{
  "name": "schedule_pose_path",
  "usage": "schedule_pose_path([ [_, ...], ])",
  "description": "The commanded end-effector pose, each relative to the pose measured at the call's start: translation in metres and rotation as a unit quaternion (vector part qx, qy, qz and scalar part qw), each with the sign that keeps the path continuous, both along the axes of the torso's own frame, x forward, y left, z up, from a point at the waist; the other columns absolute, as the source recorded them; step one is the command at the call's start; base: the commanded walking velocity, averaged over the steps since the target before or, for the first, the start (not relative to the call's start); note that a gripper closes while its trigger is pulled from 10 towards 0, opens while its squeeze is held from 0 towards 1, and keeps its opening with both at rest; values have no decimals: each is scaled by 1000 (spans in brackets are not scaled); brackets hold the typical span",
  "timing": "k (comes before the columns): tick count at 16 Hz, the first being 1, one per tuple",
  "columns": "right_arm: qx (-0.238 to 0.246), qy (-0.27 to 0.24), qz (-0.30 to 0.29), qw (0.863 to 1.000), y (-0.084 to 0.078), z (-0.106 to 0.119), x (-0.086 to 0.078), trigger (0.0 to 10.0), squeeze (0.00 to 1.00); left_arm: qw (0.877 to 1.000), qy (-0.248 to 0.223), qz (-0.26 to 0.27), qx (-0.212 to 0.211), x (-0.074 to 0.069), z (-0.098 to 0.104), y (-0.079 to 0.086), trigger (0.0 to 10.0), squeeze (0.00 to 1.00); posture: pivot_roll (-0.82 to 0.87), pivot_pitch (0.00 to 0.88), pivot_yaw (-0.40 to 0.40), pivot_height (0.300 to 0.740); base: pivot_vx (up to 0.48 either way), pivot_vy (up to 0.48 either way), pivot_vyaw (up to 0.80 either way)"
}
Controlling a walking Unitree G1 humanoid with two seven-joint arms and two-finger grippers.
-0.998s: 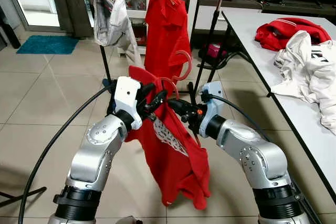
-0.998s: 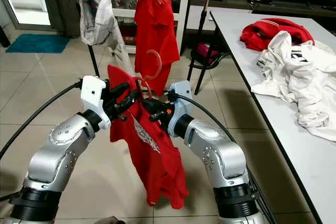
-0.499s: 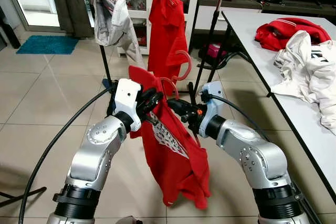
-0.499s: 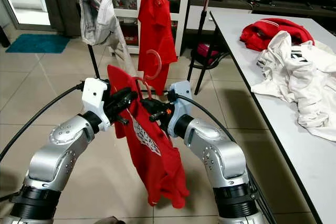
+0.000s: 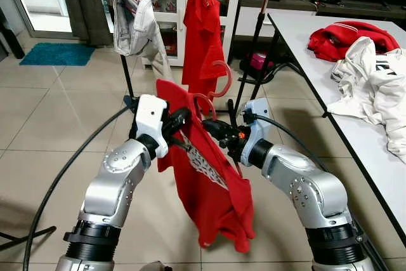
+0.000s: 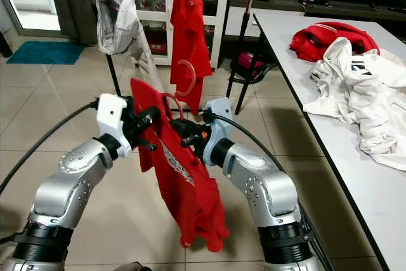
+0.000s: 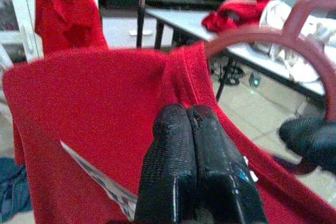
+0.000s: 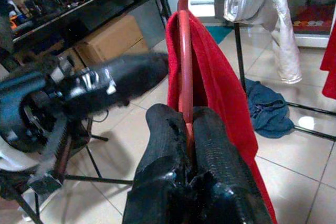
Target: Hang hanger
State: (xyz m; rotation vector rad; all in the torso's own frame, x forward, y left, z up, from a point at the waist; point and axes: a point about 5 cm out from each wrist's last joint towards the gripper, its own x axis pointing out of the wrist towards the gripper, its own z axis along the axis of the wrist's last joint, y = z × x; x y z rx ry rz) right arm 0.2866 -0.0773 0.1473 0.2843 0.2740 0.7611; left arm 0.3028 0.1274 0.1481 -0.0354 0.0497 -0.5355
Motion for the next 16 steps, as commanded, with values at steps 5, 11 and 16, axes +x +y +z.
schedule_pose_path([
  [5, -99, 14, -73, 992, -25, -12, 13, 10000, 0, 996, -77, 44, -23, 2, 34, 9, 0, 0, -88, 0, -45, 727, 0, 0, 0],
  [11, -55, -2, -48, 997, -18, -2, 9, 10000, 0, 999, 10, 24, 27, -3, 3, 7, 10000, 0, -94, 0, -35, 727, 0, 0, 0],
  [16, 10, -27, 17, 999, -4, 13, 3, 10000, 0, 999, -18, 26, 14, 1, 9, -4, 10000, 1000, -100, 0, -33, 727, 0, 0, 0],
])
